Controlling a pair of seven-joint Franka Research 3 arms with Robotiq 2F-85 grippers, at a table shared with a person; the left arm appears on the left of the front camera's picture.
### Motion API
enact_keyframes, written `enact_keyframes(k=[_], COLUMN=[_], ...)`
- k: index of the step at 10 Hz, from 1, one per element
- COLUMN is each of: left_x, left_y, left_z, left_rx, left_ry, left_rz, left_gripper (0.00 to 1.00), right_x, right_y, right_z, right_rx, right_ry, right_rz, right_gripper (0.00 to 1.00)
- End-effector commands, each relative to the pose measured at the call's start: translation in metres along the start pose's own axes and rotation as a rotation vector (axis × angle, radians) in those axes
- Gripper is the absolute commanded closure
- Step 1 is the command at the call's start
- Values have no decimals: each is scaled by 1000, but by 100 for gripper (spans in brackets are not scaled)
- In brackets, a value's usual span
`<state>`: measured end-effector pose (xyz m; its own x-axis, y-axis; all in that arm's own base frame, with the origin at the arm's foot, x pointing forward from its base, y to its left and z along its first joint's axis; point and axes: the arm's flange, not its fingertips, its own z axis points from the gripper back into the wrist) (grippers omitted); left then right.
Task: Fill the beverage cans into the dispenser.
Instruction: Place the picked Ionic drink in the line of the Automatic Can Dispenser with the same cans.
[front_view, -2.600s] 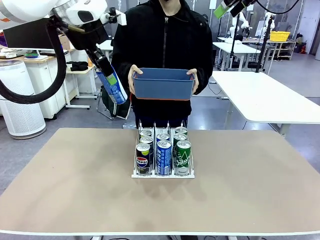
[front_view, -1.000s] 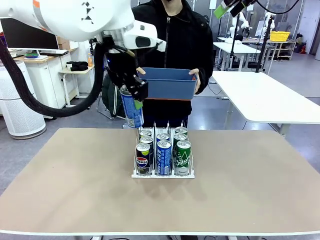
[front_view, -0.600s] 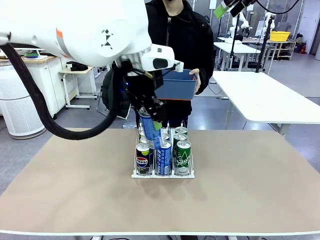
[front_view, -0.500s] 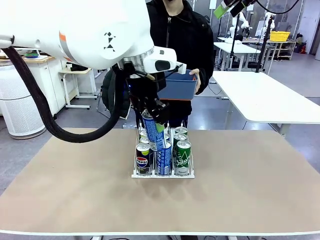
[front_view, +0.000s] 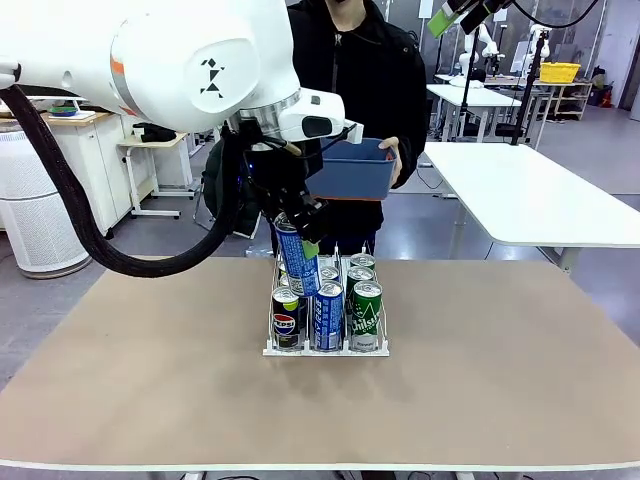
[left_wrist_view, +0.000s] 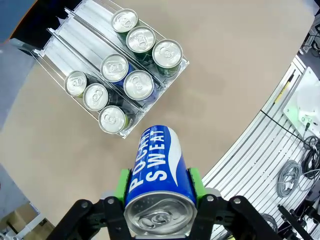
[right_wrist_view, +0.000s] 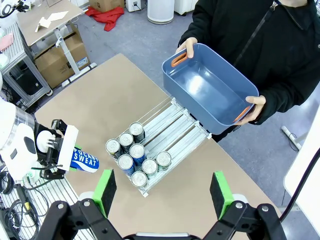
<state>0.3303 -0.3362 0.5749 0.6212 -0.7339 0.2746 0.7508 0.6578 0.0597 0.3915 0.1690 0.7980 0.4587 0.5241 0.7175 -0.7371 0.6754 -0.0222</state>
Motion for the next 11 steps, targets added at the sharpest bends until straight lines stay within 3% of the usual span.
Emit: enact_keyframes(k=[1,5,11], left_x=[3,-1,-3], left_y=[-1,-14,-29], left_z=[-9,-33,-84], left_rx=[7,46,9], left_ry=[-2,-68,-60], left_rz=[-15,-25,-144], left_gripper=[43,43,43], right_x=[-1,-1,-1], right_y=[0,0,0], right_z=[1,1,1], right_rx=[-1,-1,-1], right_ry=[-1,-1,-1], right_rz=[-1,-1,-1], right_gripper=[0,0,0])
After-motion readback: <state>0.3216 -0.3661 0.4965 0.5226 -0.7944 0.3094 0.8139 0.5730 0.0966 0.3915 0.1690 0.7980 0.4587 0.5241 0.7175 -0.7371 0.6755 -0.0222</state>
